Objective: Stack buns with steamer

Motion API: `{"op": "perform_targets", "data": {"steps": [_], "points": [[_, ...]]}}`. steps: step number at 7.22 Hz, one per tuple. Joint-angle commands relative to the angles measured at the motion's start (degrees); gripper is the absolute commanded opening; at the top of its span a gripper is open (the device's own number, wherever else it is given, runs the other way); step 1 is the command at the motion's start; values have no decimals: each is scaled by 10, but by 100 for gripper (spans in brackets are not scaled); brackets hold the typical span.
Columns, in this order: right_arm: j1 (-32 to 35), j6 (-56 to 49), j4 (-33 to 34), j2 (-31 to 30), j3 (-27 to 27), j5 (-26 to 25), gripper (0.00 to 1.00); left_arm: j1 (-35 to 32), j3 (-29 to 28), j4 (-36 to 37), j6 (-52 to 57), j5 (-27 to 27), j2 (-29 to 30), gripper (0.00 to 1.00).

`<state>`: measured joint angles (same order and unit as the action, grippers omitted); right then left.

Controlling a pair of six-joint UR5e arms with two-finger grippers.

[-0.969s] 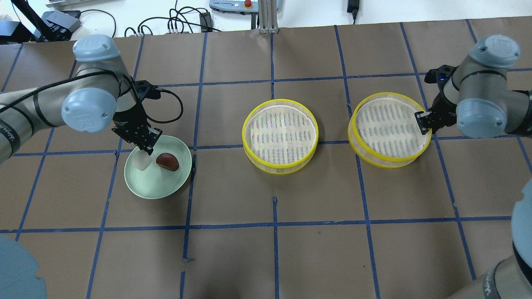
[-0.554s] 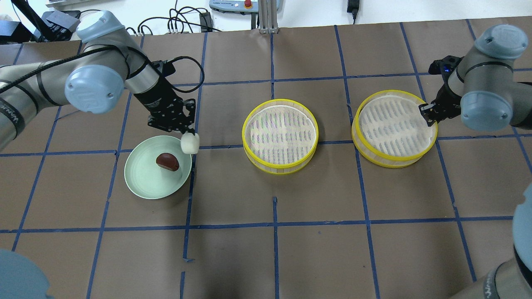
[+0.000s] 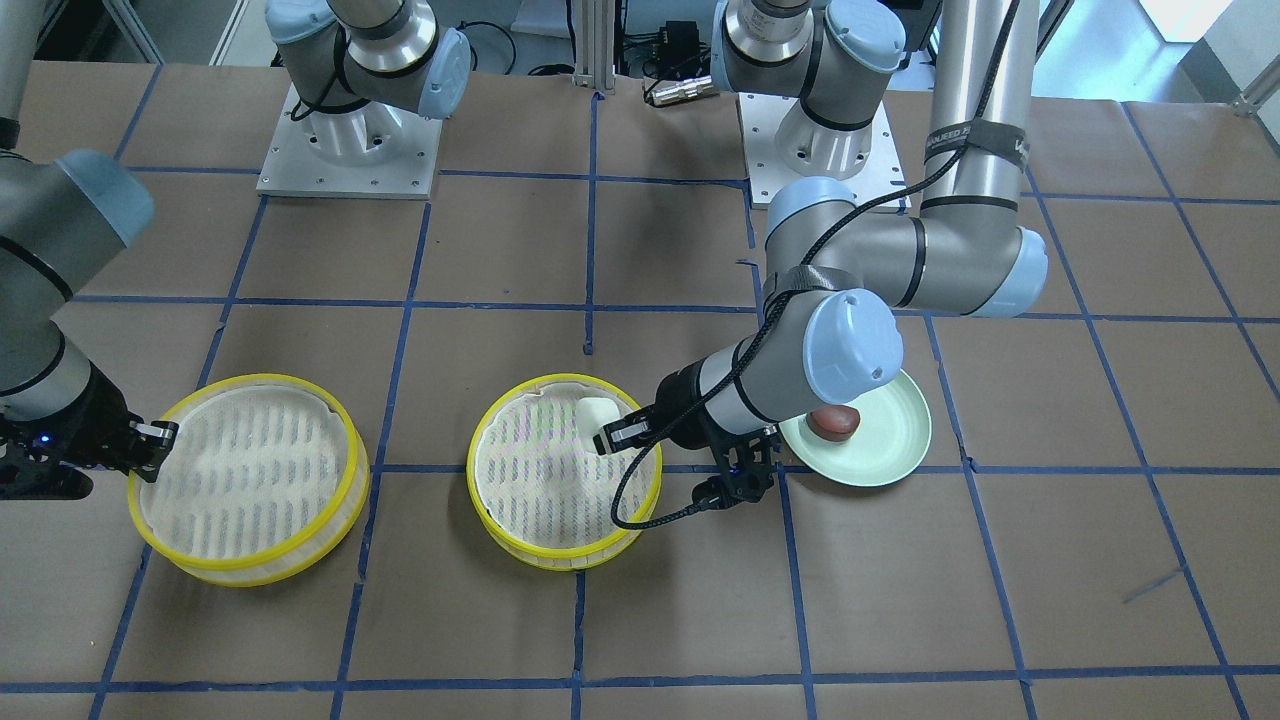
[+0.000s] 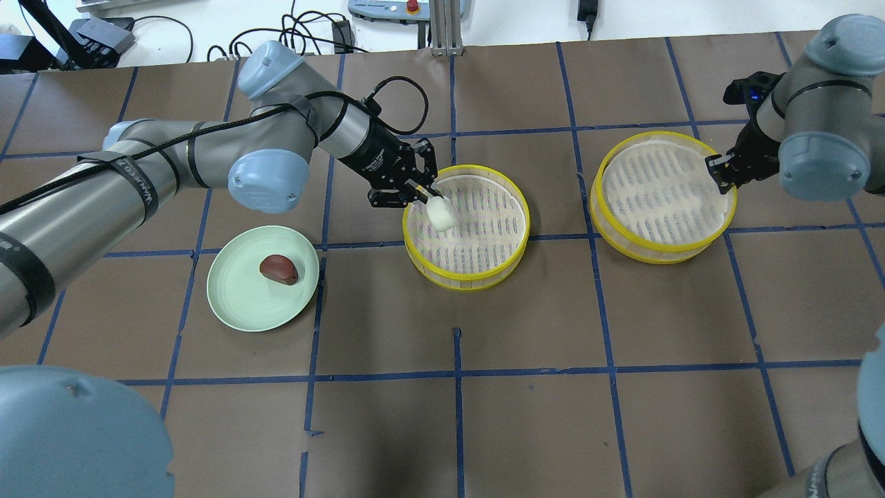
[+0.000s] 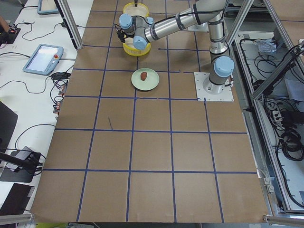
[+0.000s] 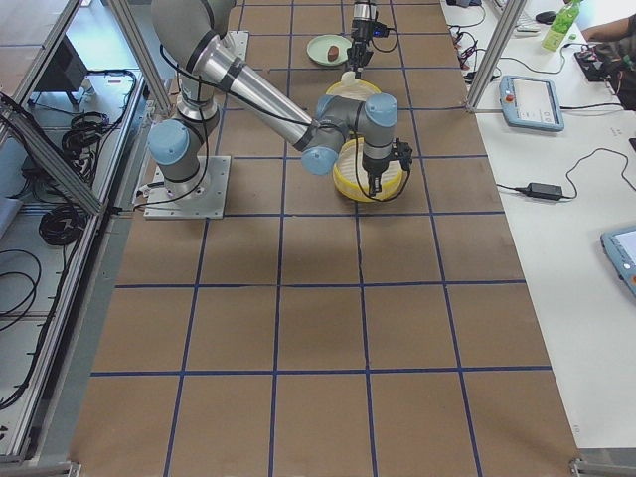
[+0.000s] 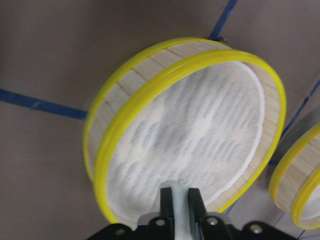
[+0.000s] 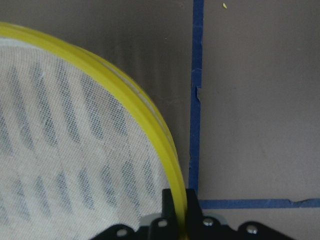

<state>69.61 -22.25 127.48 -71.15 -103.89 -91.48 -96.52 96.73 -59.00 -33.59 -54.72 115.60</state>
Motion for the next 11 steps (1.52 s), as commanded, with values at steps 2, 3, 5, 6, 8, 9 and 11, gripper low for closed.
{"op": "perform_targets", "data": {"steps": [2,3,5,6,8,9,11], "points": [[7,24,-35,-26,11,2,5,-6,6,19,-14,-1,-6,100],[16,47,-78,-49,24,23,5,-4,8,17,-7,-19,-13,100],[76,147,-155,-62,81,27,6,21,9,-60,197,-223,-41,100],[129,212,-183,-62,110,21,6,42,12,-100,327,-305,-55,100],[241,405,-204,-53,120,19,6,86,54,-112,482,-448,-56,99],[277,449,-199,-41,121,20,6,111,91,-104,491,-445,-56,98],[321,498,-189,3,120,23,6,116,106,-91,486,-377,-22,96]]}}
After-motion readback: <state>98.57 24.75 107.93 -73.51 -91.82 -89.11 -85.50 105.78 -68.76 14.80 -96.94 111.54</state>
